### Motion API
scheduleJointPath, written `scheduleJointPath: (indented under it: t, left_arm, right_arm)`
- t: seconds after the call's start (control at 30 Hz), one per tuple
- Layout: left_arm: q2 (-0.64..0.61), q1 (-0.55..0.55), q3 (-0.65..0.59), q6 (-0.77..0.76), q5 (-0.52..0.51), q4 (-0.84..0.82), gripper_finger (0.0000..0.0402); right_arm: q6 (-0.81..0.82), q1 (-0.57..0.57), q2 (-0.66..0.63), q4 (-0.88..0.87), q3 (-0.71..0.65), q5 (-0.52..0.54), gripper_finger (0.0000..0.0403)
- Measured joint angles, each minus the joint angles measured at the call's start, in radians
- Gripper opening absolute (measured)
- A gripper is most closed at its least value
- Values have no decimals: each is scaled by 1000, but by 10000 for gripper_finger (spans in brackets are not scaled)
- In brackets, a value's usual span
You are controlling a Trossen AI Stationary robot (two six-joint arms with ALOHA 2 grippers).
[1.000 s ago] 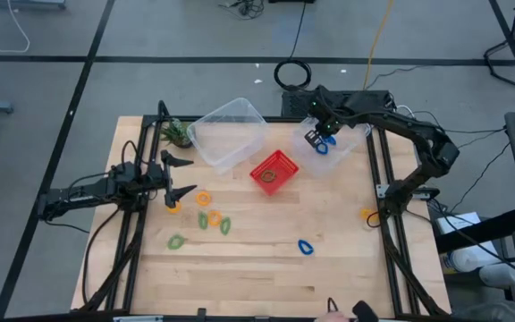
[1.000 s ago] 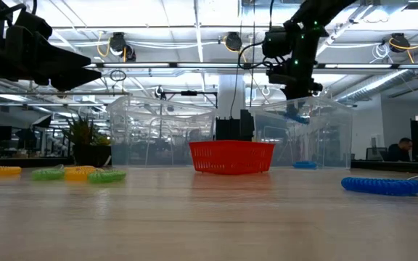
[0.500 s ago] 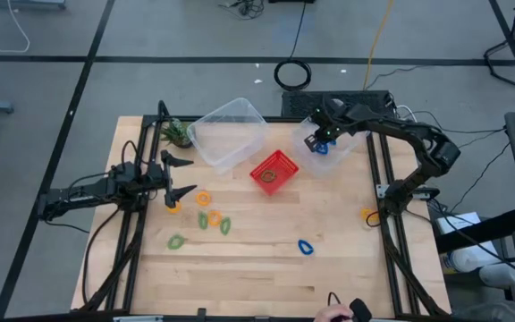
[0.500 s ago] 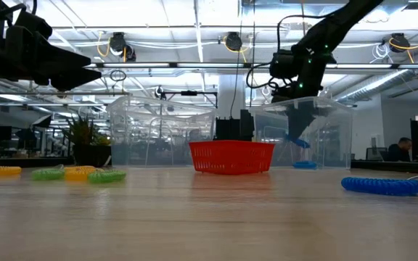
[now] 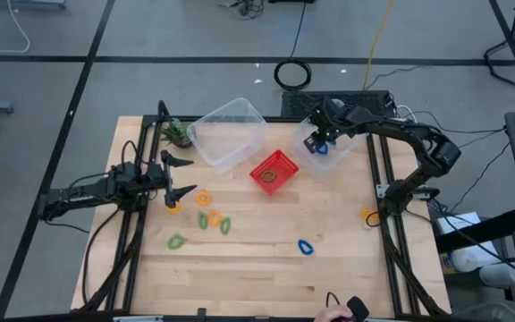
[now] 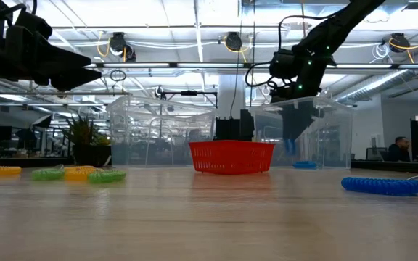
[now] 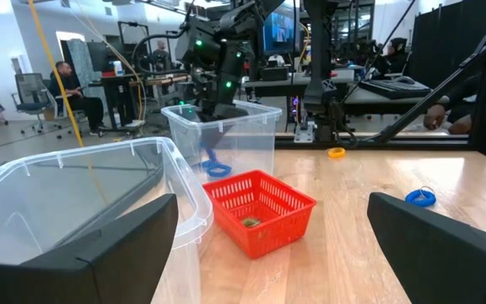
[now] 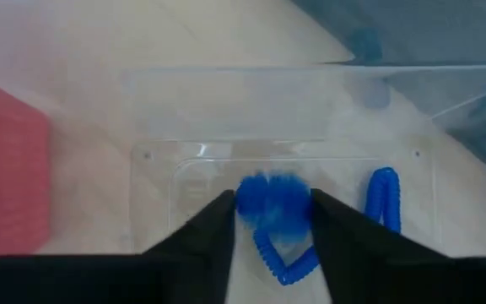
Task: Sort spring keychains
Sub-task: Put the blue spring keychain into the right transparent bin
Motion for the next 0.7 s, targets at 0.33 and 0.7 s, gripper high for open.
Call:
scheduleJointPath:
  t: [0.33, 0.7]
  left_arm:
    - [0, 0, 0, 0, 0, 0, 395]
    - [0, 0, 0, 0, 0, 0, 395]
  right_arm:
    - [-6, 0, -6, 15, 0, -3, 249]
    - [-56, 25, -149, -11, 0, -2, 253]
